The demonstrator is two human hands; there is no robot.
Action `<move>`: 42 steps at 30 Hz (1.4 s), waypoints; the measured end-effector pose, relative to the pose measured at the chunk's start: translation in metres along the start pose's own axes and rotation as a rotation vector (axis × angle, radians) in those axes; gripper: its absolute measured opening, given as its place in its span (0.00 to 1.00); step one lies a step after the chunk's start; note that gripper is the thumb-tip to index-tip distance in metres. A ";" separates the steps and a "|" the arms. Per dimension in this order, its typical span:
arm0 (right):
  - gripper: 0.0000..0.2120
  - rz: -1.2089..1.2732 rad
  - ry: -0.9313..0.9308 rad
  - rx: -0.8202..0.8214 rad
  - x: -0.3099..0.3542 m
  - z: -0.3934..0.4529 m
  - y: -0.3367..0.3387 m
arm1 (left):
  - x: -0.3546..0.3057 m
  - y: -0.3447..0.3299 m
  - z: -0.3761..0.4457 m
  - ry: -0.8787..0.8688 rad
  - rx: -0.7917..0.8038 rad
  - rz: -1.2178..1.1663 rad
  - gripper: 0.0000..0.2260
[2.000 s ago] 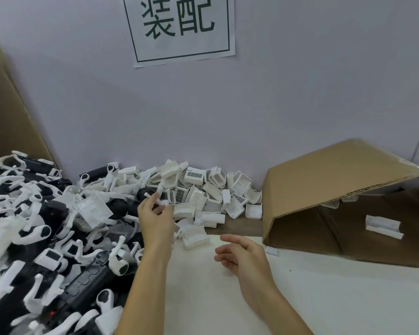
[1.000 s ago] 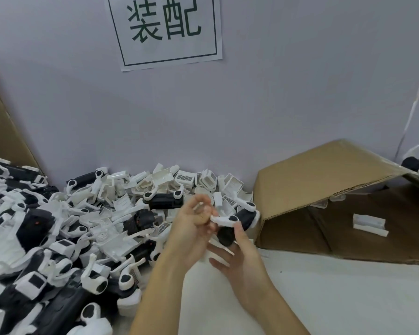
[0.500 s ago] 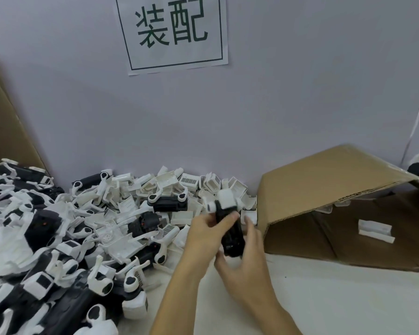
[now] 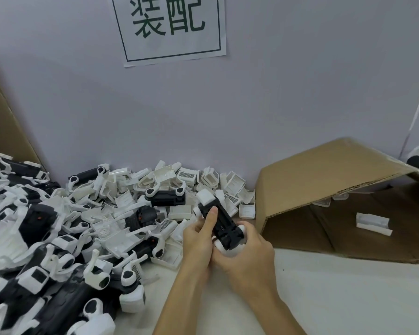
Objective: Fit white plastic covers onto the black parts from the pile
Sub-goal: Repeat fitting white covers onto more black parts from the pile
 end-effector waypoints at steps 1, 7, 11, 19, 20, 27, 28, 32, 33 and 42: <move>0.25 -0.006 0.010 -0.008 0.001 0.000 0.000 | 0.000 0.001 0.000 -0.010 0.002 0.002 0.26; 0.22 0.029 -0.012 0.071 -0.006 0.002 -0.002 | -0.002 0.000 -0.001 -0.029 0.048 -0.025 0.18; 0.30 0.067 -0.057 0.235 -0.012 0.001 -0.012 | -0.004 0.001 -0.001 -0.078 0.134 -0.002 0.08; 0.36 0.346 -0.005 -0.033 -0.010 0.002 0.002 | -0.003 -0.017 -0.007 -0.209 0.263 0.311 0.18; 0.38 0.381 -0.008 -0.033 -0.011 0.003 0.003 | -0.002 -0.021 -0.009 -0.215 0.312 0.325 0.18; 0.26 0.348 -0.017 -0.202 -0.016 0.007 0.012 | -0.002 -0.032 -0.016 -0.255 0.461 0.428 0.22; 0.25 0.336 -0.008 -0.217 -0.016 0.006 0.013 | -0.002 -0.032 -0.016 -0.260 0.458 0.440 0.22; 0.24 0.315 0.018 -0.244 -0.012 0.005 0.017 | -0.002 -0.031 -0.016 -0.268 0.471 0.462 0.22; 0.25 0.313 0.029 -0.247 -0.011 0.004 0.018 | -0.002 -0.031 -0.016 -0.269 0.468 0.458 0.21; 0.43 0.396 0.005 -0.091 -0.007 0.004 0.005 | -0.004 -0.026 -0.014 -0.211 0.306 0.250 0.19</move>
Point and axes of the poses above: each hand's wrist, its own z-axis towards the middle knuckle, its own y-axis out of the back of the hand, x = y × z, the point moved 4 cm from there along z, towards the middle knuckle, and after that the axes turned 9 degrees about x, right-handed, at the moved point
